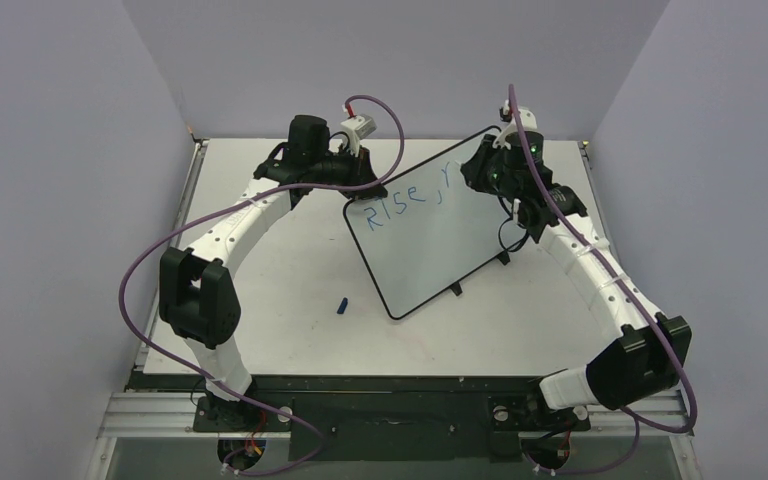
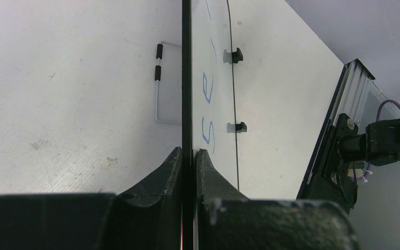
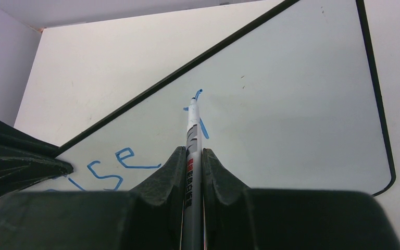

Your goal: Write a sentence on the whiteboard

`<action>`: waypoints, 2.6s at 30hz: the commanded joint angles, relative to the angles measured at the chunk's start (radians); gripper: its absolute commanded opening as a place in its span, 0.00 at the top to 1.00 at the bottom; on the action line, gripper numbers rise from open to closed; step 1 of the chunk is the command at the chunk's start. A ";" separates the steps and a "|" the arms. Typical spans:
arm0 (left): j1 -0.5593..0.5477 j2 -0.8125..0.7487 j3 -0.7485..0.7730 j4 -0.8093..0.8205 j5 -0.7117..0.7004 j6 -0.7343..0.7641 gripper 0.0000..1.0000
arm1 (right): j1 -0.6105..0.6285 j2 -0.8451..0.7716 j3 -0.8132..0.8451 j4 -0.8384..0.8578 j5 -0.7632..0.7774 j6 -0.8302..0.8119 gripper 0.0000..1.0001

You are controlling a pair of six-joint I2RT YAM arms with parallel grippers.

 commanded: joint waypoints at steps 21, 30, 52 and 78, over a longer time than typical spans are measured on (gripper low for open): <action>-0.010 -0.042 0.018 0.054 -0.009 0.086 1.00 | -0.007 0.040 -0.044 0.057 -0.023 0.023 1.00; -0.010 -0.041 0.018 0.052 -0.010 0.085 1.00 | -0.012 0.055 -0.052 0.059 -0.005 0.017 1.00; -0.010 -0.040 0.018 0.051 -0.011 0.087 1.00 | -0.025 0.115 0.041 0.043 -0.021 0.025 1.00; -0.010 -0.040 0.019 0.052 -0.008 0.086 1.00 | 0.027 0.067 -0.076 0.057 -0.046 0.028 1.00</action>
